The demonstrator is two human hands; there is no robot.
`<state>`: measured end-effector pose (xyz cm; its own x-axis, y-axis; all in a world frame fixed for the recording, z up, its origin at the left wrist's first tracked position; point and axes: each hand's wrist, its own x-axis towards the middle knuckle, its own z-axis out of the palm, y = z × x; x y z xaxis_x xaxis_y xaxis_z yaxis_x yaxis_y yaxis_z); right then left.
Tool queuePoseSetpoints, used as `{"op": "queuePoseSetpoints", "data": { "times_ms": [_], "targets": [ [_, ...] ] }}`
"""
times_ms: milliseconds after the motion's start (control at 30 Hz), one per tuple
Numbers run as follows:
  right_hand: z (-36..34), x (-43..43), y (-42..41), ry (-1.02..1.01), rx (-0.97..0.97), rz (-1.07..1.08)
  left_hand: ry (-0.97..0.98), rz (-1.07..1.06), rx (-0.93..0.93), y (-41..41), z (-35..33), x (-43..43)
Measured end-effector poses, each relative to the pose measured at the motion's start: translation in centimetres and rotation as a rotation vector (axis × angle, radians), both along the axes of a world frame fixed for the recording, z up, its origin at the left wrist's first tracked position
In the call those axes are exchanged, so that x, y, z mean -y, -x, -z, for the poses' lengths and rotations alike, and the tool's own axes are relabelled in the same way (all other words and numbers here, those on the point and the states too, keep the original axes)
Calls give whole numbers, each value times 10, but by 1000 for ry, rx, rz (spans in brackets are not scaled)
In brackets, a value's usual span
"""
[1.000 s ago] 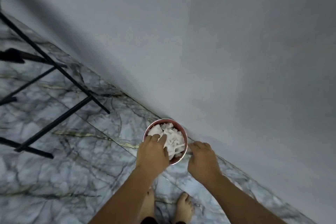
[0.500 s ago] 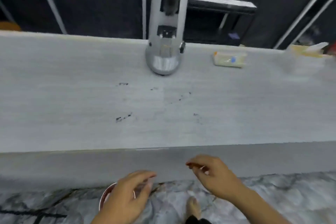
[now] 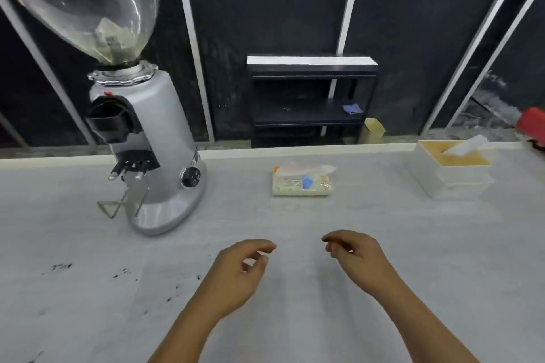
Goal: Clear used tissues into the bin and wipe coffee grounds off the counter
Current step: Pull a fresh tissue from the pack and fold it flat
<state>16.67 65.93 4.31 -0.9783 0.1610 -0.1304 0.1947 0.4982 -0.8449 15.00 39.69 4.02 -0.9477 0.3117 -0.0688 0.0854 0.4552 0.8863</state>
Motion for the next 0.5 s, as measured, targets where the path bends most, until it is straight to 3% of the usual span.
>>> {"op": "queuePoseSetpoints", "data": {
  "times_ms": [200,500],
  "targets": [
    [14,-39,102,-40,30,14,84,-107,-27,111,6,-45],
    [47,-56,193,-196,26,307,264,-207,-26,226,41,-78]
  ]
}}
